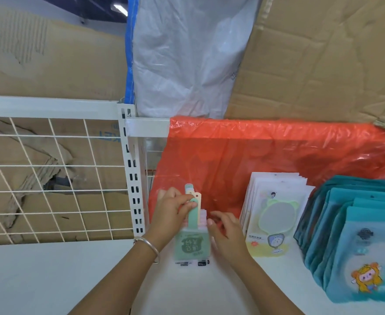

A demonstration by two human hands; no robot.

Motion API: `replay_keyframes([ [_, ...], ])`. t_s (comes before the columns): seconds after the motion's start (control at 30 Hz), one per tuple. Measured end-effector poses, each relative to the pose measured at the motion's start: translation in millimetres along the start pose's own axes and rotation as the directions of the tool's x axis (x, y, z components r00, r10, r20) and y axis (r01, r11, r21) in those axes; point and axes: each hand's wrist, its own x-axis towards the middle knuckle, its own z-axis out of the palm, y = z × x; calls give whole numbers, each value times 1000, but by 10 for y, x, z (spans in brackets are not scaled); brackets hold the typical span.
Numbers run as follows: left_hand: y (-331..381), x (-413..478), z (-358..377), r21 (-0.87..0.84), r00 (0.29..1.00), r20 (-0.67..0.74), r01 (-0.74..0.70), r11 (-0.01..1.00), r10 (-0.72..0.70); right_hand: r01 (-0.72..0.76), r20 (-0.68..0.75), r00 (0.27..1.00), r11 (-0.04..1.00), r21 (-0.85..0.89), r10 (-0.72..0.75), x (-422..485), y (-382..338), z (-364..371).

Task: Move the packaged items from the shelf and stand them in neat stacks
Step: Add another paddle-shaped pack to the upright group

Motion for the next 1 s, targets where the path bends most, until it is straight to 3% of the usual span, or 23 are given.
replay_keyframes([
  [0.1, 5, -5, 75, 0, 1000, -4, 11, 1000, -11, -147, 114, 982, 988, -52, 152, -93, 164, 110],
  [0.23, 5, -23, 195, 32, 1000, 17, 1, 999, -2, -247, 294, 935, 960, 135, 200, -165, 170, 309],
  [0.3, 25, -86, 207, -97, 994, 21, 105, 990, -103, -255, 261, 944, 947, 194, 201, -179, 140, 362],
  [0.43, -6, -437, 157, -289, 936, -151, 267, 919, -319, -273, 201, 955, 914, 300, 219, -220, 114, 410],
  [0.53, -182, -692, 230, -370, 886, 4, 432, 822, -464, -250, 129, 967, 903, 348, 219, -248, 147, 454],
  [0.67, -393, -731, 359, -564, 876, 284, 482, 671, -390, -184, 37, 982, 909, 373, 184, -210, 161, 538],
  [0.83, -630, -701, 458, -481, 893, 206, 448, 754, -399, -246, 77, 969, 902, 354, 234, -133, 201, 588],
  [1.0, -632, -584, 435, -573, 867, 331, 498, 651, -372, -262, 194, 957, 927, 267, 215, -50, 268, 513],
])
